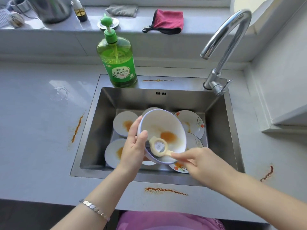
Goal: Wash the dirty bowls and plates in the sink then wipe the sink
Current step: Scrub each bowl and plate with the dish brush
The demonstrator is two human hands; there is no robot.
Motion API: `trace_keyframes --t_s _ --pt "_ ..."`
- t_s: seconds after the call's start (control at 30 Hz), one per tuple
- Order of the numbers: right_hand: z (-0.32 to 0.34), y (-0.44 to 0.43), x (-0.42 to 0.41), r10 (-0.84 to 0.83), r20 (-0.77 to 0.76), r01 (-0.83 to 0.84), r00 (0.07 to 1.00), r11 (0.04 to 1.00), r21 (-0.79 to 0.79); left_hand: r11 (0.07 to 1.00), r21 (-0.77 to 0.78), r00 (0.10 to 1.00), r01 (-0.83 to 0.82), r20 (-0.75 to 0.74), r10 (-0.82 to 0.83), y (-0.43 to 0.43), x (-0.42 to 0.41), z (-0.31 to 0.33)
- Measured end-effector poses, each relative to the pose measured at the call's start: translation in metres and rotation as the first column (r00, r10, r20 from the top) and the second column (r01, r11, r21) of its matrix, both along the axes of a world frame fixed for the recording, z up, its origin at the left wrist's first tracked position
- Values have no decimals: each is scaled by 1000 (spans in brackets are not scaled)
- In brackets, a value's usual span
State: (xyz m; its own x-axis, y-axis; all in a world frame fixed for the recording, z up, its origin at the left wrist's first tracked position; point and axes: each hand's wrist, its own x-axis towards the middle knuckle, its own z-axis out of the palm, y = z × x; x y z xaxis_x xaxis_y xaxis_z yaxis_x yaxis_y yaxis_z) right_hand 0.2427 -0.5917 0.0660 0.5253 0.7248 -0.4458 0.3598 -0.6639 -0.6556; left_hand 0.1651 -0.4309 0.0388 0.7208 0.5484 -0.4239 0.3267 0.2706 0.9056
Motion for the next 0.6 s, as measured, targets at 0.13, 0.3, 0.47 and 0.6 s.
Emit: trace_keyframes --t_s 0.13,0.3,0.47,0.6 --pt "-9 6 26 -135 159 141 978 990 -25 996 -72 999 51 7 -50 -9 1 4" --pt "-3 3 3 -47 -18 47 999 999 -15 999 -17 999 49 5 -49 0 4 4" --pt "-10 -1 24 -144 125 152 982 986 -60 998 -42 999 51 -5 -51 -2 4 8" --pt "2 6 -2 -58 -78 61 995 998 35 997 31 997 71 -16 -71 6 5 7"
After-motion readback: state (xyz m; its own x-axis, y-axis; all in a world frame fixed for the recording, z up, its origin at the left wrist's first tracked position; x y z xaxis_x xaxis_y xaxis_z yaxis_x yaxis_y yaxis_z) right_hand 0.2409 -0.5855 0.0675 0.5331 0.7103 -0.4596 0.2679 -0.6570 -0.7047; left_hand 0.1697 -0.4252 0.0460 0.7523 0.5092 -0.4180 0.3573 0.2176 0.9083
